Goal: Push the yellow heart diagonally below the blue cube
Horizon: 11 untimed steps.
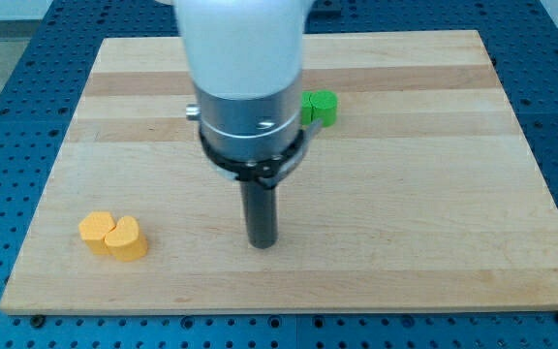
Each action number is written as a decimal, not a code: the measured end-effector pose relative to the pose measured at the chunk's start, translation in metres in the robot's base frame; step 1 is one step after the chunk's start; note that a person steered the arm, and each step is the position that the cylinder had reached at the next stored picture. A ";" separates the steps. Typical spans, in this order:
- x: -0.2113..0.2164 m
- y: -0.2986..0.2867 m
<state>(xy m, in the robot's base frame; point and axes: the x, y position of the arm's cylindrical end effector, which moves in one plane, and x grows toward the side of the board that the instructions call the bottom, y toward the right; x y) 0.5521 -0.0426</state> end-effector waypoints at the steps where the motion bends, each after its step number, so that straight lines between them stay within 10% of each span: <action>1: 0.017 -0.026; 6: 0.036 -0.163; 11: -0.011 -0.110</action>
